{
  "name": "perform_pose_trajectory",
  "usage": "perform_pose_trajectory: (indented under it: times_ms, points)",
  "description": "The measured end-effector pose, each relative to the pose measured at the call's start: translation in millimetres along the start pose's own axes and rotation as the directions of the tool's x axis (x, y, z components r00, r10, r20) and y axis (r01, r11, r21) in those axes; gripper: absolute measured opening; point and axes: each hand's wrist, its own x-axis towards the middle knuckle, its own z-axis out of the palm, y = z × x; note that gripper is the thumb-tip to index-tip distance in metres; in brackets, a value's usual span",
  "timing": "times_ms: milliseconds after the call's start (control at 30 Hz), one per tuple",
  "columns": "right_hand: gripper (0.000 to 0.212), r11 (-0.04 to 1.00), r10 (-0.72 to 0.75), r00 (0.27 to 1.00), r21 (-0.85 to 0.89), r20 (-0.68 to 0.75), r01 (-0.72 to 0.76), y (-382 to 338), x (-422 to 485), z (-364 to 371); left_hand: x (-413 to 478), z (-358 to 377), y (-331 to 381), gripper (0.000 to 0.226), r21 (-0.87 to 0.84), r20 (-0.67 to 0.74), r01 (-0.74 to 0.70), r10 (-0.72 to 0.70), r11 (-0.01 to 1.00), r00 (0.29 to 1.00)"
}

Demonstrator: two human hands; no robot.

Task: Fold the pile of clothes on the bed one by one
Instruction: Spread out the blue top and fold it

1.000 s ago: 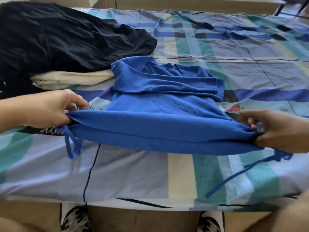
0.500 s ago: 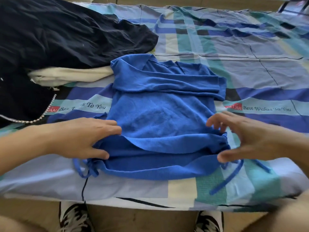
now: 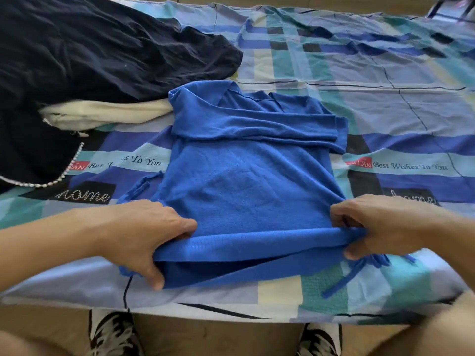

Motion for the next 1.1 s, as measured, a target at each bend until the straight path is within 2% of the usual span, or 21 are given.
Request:
perform_pose_trajectory:
  times_ms: [100, 167, 233, 333, 433, 533, 633, 700, 733, 800, 833, 900, 1000, 1100]
  points:
    - [0.055, 0.995, 0.088, 0.982, -0.030, -0.170, -0.095, -13, 5, -1, 5, 5, 5, 0.055, -0.028, -0.084, 0.019, -0.021, 0.999, 0.996]
    - [0.053, 0.990, 0.114, 0.951, -0.043, -0.288, -0.132, -22, 10, 1, 10, 8, 4, 0.045, -0.047, -0.125, 0.006, -0.012, 0.999, 0.992]
    - [0.046, 0.986, 0.127, 0.938, -0.063, -0.324, -0.155, -29, 15, 6, 12, 7, 3, 0.040, -0.057, -0.091, 0.008, -0.013, 0.998, 0.996]
    - [0.031, 0.989, 0.083, 0.968, -0.098, -0.239, -0.109, -32, 17, 10, 12, 1, 2, 0.038, -0.077, 0.002, 0.036, -0.036, 0.996, 0.999]
    - [0.041, 0.989, 0.068, 0.997, -0.127, -0.035, -0.072, -29, 3, 5, 9, -7, 2, 0.027, -0.033, 0.066, 0.041, -0.039, 0.999, 0.997]
    - [0.042, 0.992, 0.006, 0.999, -0.128, 0.042, 0.000, -20, -7, 6, 5, -14, 4, 0.028, -0.034, 0.147, 0.002, 0.003, 0.999, 0.989]
    - [0.053, 0.999, -0.033, 0.979, -0.001, 0.203, 0.033, -10, -17, -8, 0, -27, -1, 0.030, -0.192, 0.310, 0.009, 0.052, 0.981, 0.949]
    - [0.055, 0.991, -0.040, 0.985, 0.133, 0.166, 0.018, -3, -18, -24, 0, -40, -9, 0.035, -0.312, 0.361, 0.073, 0.047, 0.947, 0.931]
    - [0.050, 0.978, -0.028, 0.996, 0.207, 0.082, 0.010, 1, -13, -31, 4, -46, -15, 0.034, -0.354, 0.313, 0.095, 0.022, 0.930, 0.950]
    - [0.041, 0.948, 0.028, 0.987, 0.316, -0.161, 0.025, 13, 12, -45, 23, -57, -35, 0.028, -0.361, 0.056, 0.075, -0.058, 0.930, 0.997]
    - [0.041, 0.931, 0.065, 0.957, 0.362, -0.284, 0.044, 20, 30, -51, 38, -61, -49, 0.024, -0.340, -0.113, 0.047, -0.091, 0.939, 0.989]
    - [0.051, 0.890, 0.125, 0.883, 0.445, -0.453, 0.102, 33, 70, -63, 74, -72, -74, 0.019, -0.352, -0.374, 0.014, -0.155, 0.936, 0.914]
    - [0.079, 0.881, 0.192, 0.821, 0.464, -0.537, 0.098, 53, 127, -88, 126, -95, -113, 0.034, -0.341, -0.526, 0.094, -0.272, 0.935, 0.806]
    - [0.119, 0.906, 0.248, 0.847, 0.423, -0.470, -0.030, 73, 176, -114, 165, -121, -142, 0.078, -0.171, -0.536, 0.300, -0.344, 0.939, 0.771]
